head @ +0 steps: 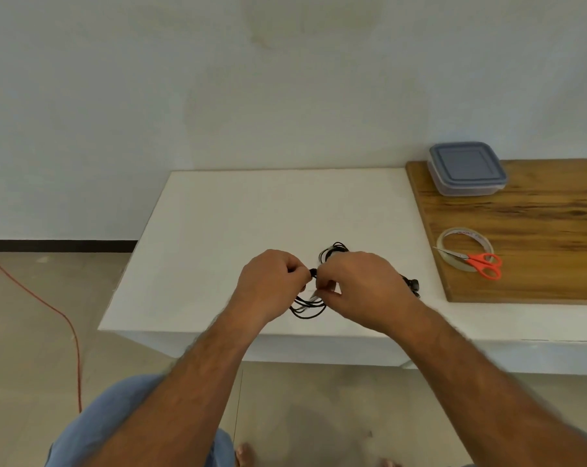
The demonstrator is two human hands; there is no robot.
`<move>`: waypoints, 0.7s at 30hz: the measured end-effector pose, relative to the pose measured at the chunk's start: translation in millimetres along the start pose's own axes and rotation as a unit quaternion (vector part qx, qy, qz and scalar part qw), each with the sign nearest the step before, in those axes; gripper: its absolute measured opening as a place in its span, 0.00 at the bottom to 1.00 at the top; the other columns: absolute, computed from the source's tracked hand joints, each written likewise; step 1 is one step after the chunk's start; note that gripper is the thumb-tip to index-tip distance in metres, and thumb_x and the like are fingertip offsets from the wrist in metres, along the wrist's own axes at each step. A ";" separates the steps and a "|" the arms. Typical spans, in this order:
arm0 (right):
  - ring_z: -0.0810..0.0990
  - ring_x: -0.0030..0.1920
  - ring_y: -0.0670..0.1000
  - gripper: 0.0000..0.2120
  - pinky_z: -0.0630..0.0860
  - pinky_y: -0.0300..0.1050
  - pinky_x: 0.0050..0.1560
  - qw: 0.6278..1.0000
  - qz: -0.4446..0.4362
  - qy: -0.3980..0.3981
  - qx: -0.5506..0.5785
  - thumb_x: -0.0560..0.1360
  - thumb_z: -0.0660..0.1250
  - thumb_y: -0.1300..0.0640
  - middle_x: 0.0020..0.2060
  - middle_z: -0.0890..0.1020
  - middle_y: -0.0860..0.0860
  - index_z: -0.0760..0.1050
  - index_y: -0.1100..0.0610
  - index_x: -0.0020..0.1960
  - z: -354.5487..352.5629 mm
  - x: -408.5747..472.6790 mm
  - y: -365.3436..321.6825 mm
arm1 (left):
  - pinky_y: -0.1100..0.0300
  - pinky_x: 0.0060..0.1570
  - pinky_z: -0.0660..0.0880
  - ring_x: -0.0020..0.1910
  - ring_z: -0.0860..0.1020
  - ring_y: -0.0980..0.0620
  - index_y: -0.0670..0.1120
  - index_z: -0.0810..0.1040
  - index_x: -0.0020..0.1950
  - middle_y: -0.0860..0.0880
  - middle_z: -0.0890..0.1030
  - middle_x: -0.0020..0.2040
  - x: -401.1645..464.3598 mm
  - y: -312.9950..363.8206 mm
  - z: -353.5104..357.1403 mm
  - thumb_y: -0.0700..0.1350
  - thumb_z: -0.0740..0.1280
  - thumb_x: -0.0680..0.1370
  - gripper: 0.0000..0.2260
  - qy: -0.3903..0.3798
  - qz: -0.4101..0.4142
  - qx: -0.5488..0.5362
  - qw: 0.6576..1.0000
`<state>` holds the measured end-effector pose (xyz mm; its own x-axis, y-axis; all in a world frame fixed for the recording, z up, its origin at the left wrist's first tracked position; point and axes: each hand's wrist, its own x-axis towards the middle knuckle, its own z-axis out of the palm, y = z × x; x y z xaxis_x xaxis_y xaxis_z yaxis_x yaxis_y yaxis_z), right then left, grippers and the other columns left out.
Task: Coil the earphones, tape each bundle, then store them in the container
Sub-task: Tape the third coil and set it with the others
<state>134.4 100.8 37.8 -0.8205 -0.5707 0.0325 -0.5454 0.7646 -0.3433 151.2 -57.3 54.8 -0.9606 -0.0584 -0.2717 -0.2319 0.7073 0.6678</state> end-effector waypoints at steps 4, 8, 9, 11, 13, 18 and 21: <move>0.77 0.39 0.54 0.07 0.71 0.45 0.36 0.999 0.005 0.044 -0.029 0.78 0.62 0.54 0.38 0.79 0.50 0.79 0.52 0.45 5.8 4.3 -3.7 | 0.60 0.33 0.67 0.30 0.71 0.52 0.43 0.80 0.34 0.44 0.82 0.35 0.8 0.0 4.6 0.45 0.64 0.75 0.11 -0.008 0.002 -0.009 1.000; 0.74 0.29 0.54 0.13 0.67 0.44 0.27 0.992 0.022 0.112 -0.053 0.75 0.58 0.54 0.30 0.76 0.50 0.77 0.54 0.37 16.2 7.0 -4.2 | 0.57 0.34 0.66 0.31 0.69 0.51 0.43 0.76 0.28 0.38 0.81 0.37 2.9 -1.0 2.7 0.44 0.64 0.74 0.14 -0.011 -0.001 -0.053 0.999; 0.73 0.27 0.53 0.15 0.67 0.44 0.25 0.988 0.031 0.139 -0.061 0.74 0.56 0.52 0.27 0.75 0.49 0.76 0.54 0.34 17.8 6.6 -5.2 | 0.56 0.35 0.67 0.31 0.69 0.51 0.45 0.75 0.27 0.39 0.80 0.36 3.4 -1.0 2.0 0.44 0.65 0.74 0.14 -0.011 -0.002 -0.067 0.998; 0.72 0.24 0.53 0.16 0.68 0.43 0.22 0.981 0.038 0.178 -0.067 0.73 0.56 0.52 0.25 0.74 0.48 0.76 0.53 0.32 21.1 6.2 -6.8 | 0.56 0.35 0.68 0.30 0.69 0.51 0.46 0.74 0.26 0.41 0.78 0.31 3.7 -0.6 -0.1 0.44 0.65 0.73 0.15 -0.006 -0.004 -0.088 0.996; 0.71 0.23 0.53 0.12 0.67 0.43 0.21 0.978 0.044 0.195 -0.068 0.72 0.63 0.55 0.24 0.73 0.49 0.74 0.54 0.31 20.5 5.5 -9.7 | 0.56 0.35 0.67 0.29 0.68 0.51 0.46 0.74 0.25 0.46 0.77 0.29 3.6 -0.2 -2.3 0.43 0.64 0.73 0.16 -0.003 -0.003 -0.097 0.995; 0.76 0.26 0.54 0.11 0.72 0.45 0.23 0.977 0.015 0.211 -0.032 0.67 0.75 0.58 0.26 0.78 0.49 0.80 0.56 0.49 25.9 4.0 -9.1 | 0.59 0.32 0.63 0.28 0.66 0.50 0.45 0.75 0.27 0.41 0.75 0.30 1.7 0.8 -4.7 0.43 0.63 0.73 0.14 -0.022 -0.007 -0.064 0.998; 0.71 0.24 0.53 0.06 0.64 0.41 0.24 0.978 -0.011 0.203 -0.054 0.70 0.68 0.57 0.24 0.73 0.49 0.78 0.54 0.35 23.8 5.0 -10.5 | 0.59 0.32 0.63 0.29 0.66 0.50 0.46 0.74 0.25 0.45 0.74 0.29 1.9 -0.9 -4.9 0.44 0.64 0.72 0.15 -0.032 -0.015 -0.056 0.998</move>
<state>140.0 82.9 19.3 -0.7964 -0.4379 0.4171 -0.5607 0.7931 -0.2380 148.9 -61.5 57.1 -0.9422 -0.0311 -0.3335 -0.2795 0.6220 0.7314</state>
